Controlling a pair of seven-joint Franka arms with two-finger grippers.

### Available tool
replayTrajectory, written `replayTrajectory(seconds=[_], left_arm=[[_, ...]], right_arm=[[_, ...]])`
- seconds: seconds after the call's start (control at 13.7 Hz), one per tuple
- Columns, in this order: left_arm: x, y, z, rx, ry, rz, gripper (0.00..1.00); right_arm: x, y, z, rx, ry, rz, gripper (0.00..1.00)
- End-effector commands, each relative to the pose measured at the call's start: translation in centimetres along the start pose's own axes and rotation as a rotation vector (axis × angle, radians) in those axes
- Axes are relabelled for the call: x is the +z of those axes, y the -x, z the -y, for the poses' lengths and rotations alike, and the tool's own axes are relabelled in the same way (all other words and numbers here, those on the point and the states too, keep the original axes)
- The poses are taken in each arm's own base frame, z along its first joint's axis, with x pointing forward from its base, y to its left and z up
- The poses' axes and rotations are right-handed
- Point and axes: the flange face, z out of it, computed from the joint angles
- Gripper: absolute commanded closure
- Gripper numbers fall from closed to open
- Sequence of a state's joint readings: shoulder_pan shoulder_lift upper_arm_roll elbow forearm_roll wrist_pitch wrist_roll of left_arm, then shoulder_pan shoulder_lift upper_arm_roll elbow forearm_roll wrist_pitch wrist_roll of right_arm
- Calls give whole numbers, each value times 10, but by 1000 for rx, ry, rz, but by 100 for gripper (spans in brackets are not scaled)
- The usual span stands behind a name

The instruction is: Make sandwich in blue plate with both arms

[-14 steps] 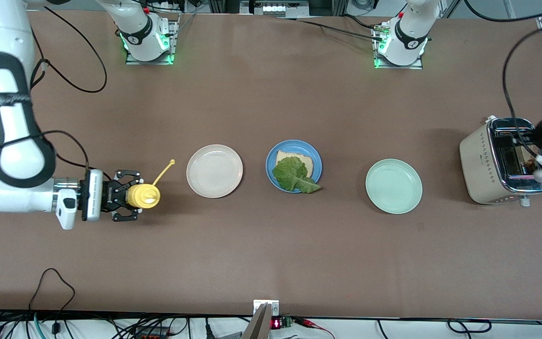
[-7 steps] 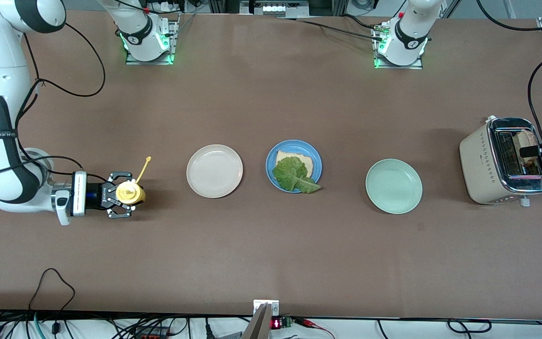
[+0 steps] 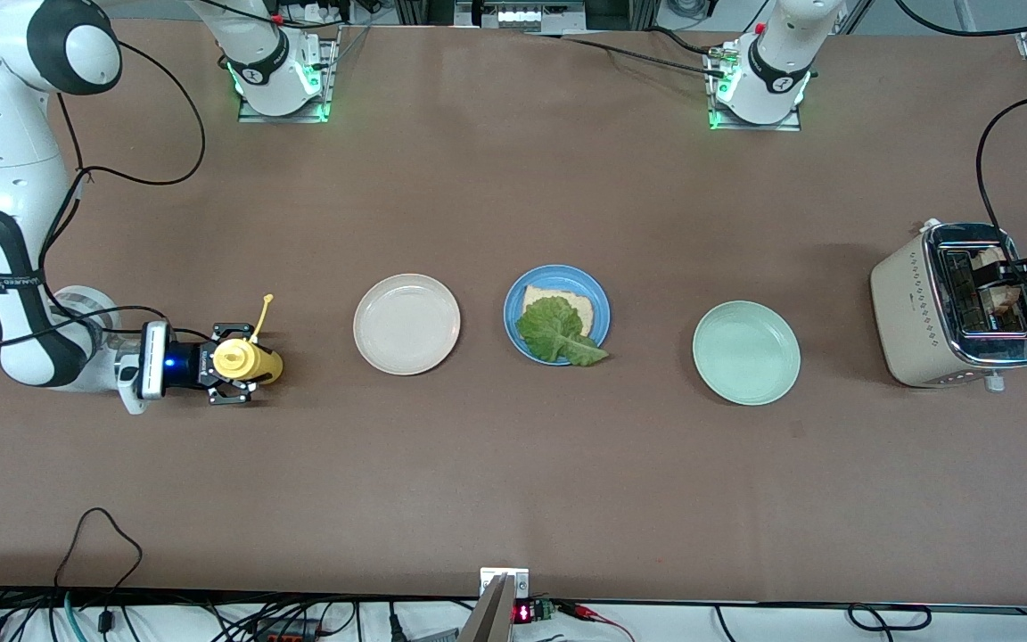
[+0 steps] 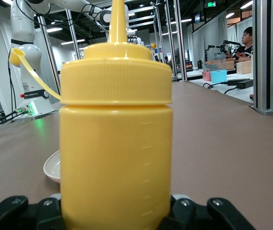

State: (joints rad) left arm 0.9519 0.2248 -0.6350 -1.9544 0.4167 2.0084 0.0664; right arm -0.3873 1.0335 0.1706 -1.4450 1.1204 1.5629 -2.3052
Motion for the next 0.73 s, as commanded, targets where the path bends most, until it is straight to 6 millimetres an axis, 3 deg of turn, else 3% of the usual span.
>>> replayTrajectory(seconds=[0.0, 0.15, 0.37, 0.44, 0.51, 0.66], left_arm=[[6, 11, -1, 28, -22, 3, 44], [8, 13, -1, 37, -20, 17, 61], [-2, 11, 1, 62, -27, 14, 95], [-8, 7, 5, 92, -27, 0, 99], [-12, 6, 6, 105, -22, -8, 100], [-29, 3, 13, 88, -20, -14, 100]], right_arm=[[-3, 5, 2, -12, 3, -70, 69], [-8, 11, 4, -15, 9, -79, 62], [-13, 11, 4, -35, 9, -69, 33], [-18, 10, 5, -39, 11, -60, 21], [-21, 11, 6, -49, 3, -48, 0], [-35, 9, 9, -58, -10, -9, 0]])
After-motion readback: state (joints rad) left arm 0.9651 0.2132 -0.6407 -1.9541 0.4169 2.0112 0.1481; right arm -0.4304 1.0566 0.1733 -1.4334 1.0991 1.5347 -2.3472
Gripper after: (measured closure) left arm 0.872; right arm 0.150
